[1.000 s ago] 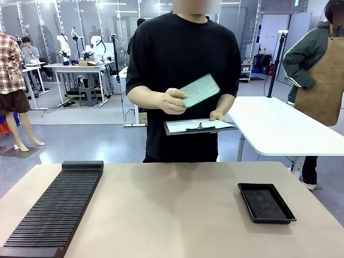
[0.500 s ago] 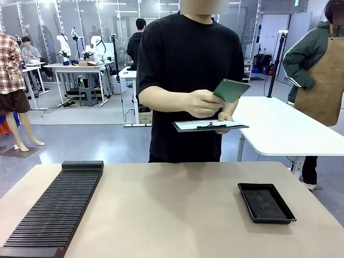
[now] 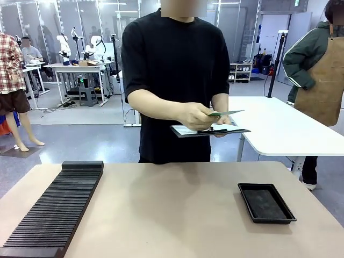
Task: Inspect the PCB.
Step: Pick up the Blank PCB that the human is holding.
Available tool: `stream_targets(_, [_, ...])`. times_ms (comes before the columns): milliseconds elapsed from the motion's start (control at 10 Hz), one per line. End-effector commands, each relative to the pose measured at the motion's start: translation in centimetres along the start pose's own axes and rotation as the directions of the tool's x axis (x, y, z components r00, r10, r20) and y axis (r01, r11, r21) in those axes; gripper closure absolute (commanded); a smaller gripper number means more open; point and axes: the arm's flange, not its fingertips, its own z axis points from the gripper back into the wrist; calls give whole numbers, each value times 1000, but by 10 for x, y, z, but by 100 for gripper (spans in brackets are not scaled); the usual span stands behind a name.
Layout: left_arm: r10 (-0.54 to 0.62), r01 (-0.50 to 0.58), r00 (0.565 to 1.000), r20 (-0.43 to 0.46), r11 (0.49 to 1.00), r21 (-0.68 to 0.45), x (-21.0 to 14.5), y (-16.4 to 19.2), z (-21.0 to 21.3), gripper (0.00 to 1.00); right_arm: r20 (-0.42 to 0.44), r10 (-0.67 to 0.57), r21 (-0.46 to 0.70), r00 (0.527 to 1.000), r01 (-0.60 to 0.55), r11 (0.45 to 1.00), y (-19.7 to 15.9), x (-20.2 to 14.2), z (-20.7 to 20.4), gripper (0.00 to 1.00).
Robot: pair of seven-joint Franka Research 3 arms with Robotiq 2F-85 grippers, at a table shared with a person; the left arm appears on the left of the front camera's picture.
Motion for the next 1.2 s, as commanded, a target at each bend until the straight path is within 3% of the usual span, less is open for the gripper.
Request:
stream_targets(0, [5,-5,1000,-7,1000,18,0,-3,3,0,-93,-75,24,993,77,997,15,18,-12,0])
stream_targets(300, [5,-5,1000,-7,1000,18,0,-3,3,0,-244,-218,131,945,255,958,32,64,-41,0])
stream_targets(600, [5,-5,1000,-7,1000,18,0,-3,3,0,-319,-312,229,895,393,891,46,95,-63,0])
stream_targets(1100, [5,-5,1000,-7,1000,18,0,-3,3,0,-386,-440,291,811,560,776,52,112,-147,0])
